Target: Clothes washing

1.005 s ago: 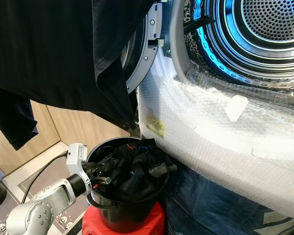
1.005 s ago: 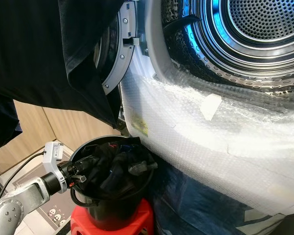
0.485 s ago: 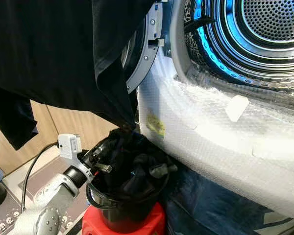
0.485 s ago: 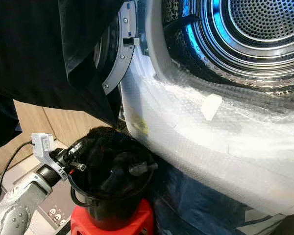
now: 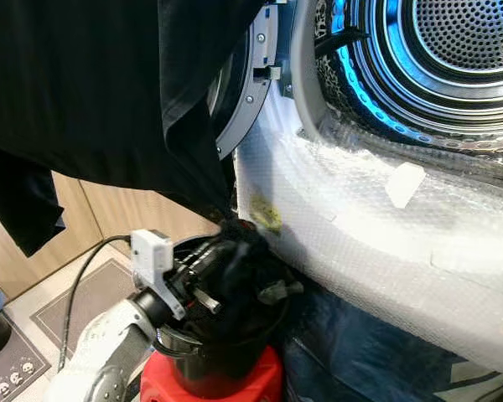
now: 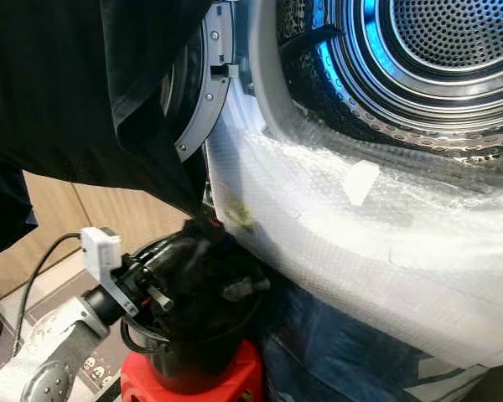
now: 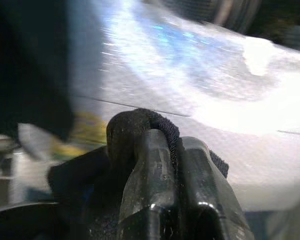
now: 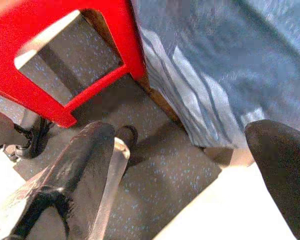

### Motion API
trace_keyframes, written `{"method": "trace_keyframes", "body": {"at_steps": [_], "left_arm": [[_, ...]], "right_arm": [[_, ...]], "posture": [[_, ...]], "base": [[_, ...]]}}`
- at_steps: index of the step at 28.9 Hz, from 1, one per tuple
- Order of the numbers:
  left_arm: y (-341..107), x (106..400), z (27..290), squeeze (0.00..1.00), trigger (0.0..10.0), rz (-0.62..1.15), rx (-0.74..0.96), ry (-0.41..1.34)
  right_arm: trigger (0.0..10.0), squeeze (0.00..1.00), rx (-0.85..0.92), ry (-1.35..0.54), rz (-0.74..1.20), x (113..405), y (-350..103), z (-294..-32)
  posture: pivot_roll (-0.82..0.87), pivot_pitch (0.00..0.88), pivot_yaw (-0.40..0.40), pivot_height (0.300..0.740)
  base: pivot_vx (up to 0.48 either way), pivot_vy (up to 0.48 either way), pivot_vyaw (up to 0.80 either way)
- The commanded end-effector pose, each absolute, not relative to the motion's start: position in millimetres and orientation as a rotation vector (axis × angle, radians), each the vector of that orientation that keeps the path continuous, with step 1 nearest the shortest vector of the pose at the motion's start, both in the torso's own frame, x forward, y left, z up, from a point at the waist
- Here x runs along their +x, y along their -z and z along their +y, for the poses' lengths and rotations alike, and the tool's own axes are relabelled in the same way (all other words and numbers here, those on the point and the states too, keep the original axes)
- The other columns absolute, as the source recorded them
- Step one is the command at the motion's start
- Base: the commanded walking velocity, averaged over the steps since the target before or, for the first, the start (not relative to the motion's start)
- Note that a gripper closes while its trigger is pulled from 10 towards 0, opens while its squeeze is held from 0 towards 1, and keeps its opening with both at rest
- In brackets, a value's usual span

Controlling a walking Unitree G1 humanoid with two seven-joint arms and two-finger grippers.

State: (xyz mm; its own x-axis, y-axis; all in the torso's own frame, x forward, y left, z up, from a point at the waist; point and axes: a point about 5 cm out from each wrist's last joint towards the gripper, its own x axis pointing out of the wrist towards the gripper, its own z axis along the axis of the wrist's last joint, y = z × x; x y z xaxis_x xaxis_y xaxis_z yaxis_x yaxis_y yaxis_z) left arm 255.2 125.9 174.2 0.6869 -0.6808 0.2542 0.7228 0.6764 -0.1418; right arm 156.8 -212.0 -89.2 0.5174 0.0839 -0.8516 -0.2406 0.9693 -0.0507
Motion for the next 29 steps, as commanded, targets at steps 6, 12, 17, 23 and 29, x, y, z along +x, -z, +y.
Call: {"method": "trace_keyframes", "body": {"at_steps": [6, 12, 17, 23, 29], "left_arm": [[-183.6, 252.0, 107.0, 0.0, 10.0, -0.197, -0.196, 0.95], [-194.2, 257.5, 98.9, 0.0, 10.0, -0.235, -0.155, 1.013], [-200.5, 258.9, 94.2, 0.0, 10.0, -0.256, -0.144, 1.035], [-200.2, 258.5, 91.7, 0.0, 10.0, -0.243, -0.148, 1.065], [-190.1, 251.9, 89.9, 0.0, 10.0, -0.172, -0.12, 1.122]], "right_arm": [[10.0, 0.0, -0.069, -0.46, 0.898, 175.7, 74.9, -202.9], [10.0, 0.0, 0.017, -0.811, 0.818, 183.8, 58.5, -193.3], [10.0, 0.0, 0.05, -1.027, 0.787, 182.2, 49.8, -186.7], [10.0, 0.0, 0.056, -1.205, 0.734, 184.4, 36.3, -184.8], [10.0, 0.0, 0.09, -1.165, 0.6, 209.8, 12.1, -194.1]], "posture": [[0.01, 0.0, -0.01, 0.74], [-0.03, 0.0, 0.017, 0.74], [-0.04, 0.0, 0.026, 0.74], [-0.04, 0.0, 0.03, 0.74], [-0.04, 0.0, 0.036, 0.74]], "base": [[0.0, 0.0, 0.0], [0.0, 0.0, 0.0], [0.0, 0.0, 0.0], [0.0, 0.0, 0.0], [0.0, 0.0, 0.0]]}}
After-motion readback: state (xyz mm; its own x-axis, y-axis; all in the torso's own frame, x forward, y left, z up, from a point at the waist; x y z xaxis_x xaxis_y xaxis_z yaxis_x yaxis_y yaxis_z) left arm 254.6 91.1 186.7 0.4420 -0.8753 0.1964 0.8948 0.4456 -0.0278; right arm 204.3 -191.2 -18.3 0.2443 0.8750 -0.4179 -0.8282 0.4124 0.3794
